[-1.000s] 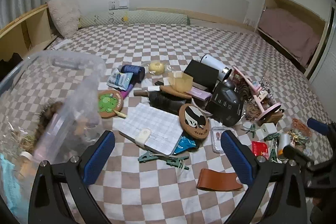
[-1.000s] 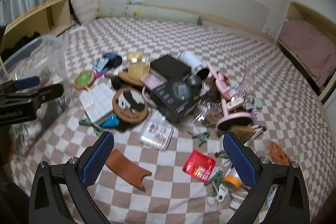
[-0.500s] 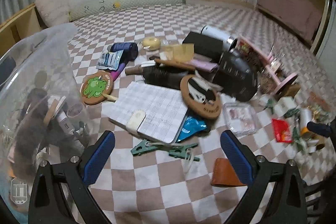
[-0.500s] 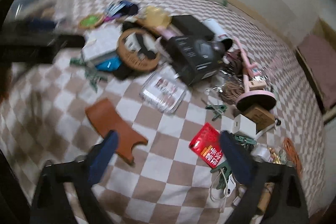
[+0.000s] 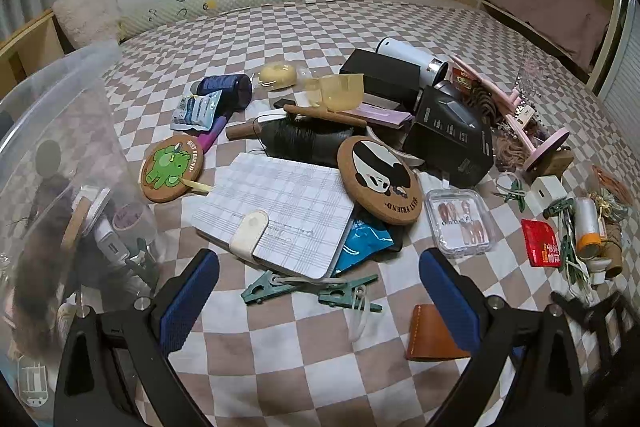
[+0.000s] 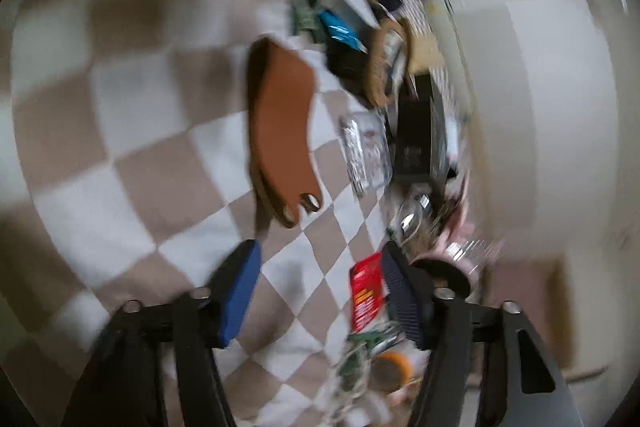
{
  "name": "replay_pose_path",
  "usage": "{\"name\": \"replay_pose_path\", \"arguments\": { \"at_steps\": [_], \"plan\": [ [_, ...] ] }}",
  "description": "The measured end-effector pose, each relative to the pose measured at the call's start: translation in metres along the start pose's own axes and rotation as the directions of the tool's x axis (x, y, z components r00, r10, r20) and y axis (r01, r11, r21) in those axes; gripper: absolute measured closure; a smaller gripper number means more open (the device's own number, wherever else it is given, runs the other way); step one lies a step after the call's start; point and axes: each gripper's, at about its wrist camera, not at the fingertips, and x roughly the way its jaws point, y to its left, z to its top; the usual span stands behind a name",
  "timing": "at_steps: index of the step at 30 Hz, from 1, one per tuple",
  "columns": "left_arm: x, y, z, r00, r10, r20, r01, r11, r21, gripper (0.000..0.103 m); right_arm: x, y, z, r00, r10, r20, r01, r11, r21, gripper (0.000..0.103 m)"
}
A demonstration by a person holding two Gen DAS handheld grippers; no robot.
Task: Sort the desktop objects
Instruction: 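Grasp the brown leather strap with the right tool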
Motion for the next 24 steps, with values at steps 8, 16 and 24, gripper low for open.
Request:
{"name": "replay_pose_path", "arguments": {
  "at_steps": [8, 16, 24],
  "plan": [
    [0.007, -0.01, -0.001, 1.0, -0.021, -0.016, 0.022, 0.999, 0.029, 0.002, 0.01, 0.036, 0.001, 0.973, -0.203, 0.11, 0.226, 0.938, -0.263, 0.067],
    [0.009, -0.017, -0.002, 1.0, -0.016, -0.007, 0.016, 0.996, 0.091, 0.002, 0.008, 0.034, 0.0, 0.972, -0.166, 0.165, 0.208, 0.937, -0.282, 0.092],
    [0.016, -0.018, -0.005, 0.994, -0.09, -0.066, 0.093, 0.994, 0.049, 0.003, 0.007, -0.064, 0.009, 0.967, 0.247, 0.066, -0.255, 0.927, 0.274, 0.093]
  ]
}}
